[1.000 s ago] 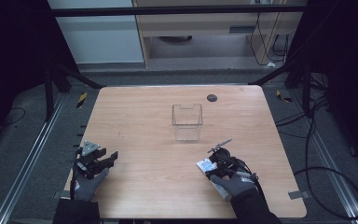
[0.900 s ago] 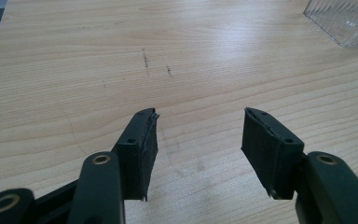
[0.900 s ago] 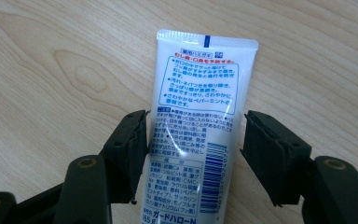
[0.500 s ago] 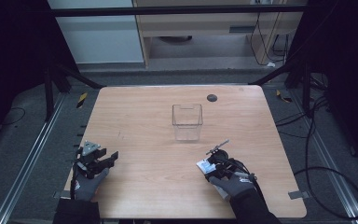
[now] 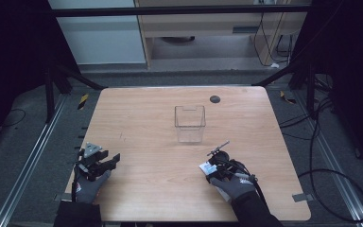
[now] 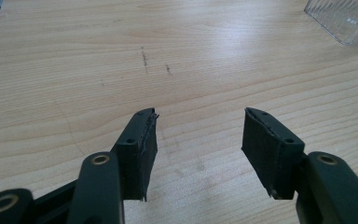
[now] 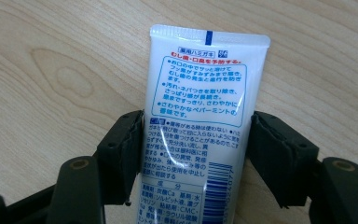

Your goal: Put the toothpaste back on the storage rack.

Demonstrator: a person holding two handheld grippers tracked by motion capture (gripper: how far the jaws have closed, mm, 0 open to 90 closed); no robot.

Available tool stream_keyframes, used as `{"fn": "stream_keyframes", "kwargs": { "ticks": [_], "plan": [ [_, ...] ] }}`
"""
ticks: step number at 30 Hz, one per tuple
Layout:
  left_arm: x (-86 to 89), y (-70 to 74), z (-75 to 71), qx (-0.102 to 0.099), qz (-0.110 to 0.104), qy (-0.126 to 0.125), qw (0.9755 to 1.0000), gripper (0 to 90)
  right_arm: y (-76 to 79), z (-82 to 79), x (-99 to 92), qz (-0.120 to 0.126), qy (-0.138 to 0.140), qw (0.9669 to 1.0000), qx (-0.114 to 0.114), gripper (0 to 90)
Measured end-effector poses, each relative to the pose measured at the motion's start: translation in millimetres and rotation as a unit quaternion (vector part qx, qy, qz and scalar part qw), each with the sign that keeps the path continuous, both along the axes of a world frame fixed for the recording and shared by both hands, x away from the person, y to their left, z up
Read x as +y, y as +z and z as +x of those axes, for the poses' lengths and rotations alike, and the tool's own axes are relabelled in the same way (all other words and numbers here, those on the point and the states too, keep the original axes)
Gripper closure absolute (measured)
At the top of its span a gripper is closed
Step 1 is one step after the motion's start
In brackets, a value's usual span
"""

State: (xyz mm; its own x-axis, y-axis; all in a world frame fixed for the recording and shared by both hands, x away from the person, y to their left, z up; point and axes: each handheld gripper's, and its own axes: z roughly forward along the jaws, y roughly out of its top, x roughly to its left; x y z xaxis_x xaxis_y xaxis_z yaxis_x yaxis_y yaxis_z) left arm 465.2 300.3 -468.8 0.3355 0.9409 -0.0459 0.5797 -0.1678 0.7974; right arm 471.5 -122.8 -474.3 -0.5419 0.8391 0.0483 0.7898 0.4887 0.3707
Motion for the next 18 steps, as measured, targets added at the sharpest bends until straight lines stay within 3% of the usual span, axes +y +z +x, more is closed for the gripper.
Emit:
{"fn": "stream_keyframes", "kwargs": {
  "ticks": [8,18],
  "plan": [
    [0.3,0.5,-0.2,-0.001,0.000,0.001,1.0000,44.0,1.2,-1.7,-1.3,0.002,-0.005,1.0000,-0.001,45.1],
    [0.4,0.3,0.1,0.000,-0.001,0.001,1.0000,44.1,14.0,-6.5,-10.1,0.021,0.005,0.9997,-0.007,69.3]
  ]
}}
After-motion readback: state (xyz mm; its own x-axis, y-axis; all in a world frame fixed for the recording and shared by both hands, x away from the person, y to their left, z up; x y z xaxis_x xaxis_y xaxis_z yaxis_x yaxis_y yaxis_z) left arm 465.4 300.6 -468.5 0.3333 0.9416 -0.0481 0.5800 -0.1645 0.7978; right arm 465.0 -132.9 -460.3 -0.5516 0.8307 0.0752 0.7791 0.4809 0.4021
